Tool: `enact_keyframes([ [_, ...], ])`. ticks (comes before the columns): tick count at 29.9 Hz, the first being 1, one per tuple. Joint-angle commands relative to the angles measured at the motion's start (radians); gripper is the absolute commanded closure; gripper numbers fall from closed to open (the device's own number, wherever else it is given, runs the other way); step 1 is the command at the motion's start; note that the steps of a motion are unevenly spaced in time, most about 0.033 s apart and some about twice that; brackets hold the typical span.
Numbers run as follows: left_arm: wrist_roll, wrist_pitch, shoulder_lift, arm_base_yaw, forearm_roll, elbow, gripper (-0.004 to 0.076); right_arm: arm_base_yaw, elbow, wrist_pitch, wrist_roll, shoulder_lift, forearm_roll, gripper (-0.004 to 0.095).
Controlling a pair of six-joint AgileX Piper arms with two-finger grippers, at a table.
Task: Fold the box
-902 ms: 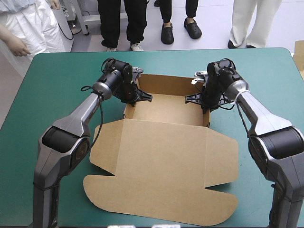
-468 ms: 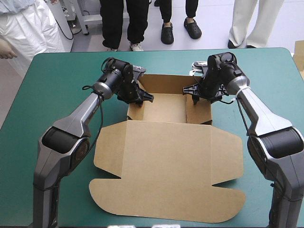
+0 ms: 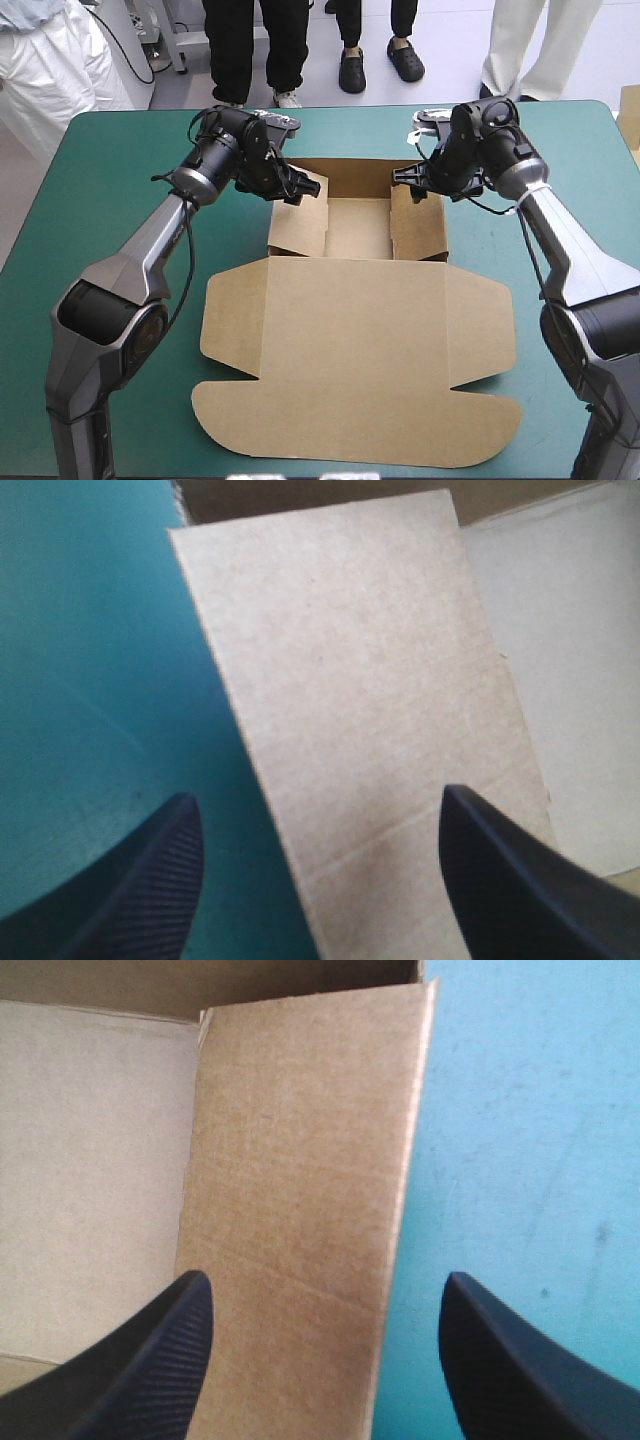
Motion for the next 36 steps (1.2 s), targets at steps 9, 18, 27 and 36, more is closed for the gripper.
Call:
enact_keyframes([
  [9, 0.009, 0.027, -0.319, -0.01, 0.053, -0.029, 0.0244, -0.004, -0.022, 0.012, -0.031, -0.222, -0.024, 0.0302],
  [18, -0.002, -0.002, -0.616, -0.091, 0.174, 0.174, 0.0246, -0.004, -0.022, 0.012, -0.058, -0.282, -0.032, 0.0258],
  [27, -0.012, -0.041, -0.955, -0.126, 0.187, 0.508, 0.0246, -0.004, -0.022, 0.012, -0.06, -0.246, -0.043, 0.0189],
  [36, -0.012, -0.057, -1.224, -0.126, 0.185, 0.739, 0.0246, -0.004, -0.022, 0.012, -0.06, -0.151, 0.0, 0.0168],
])
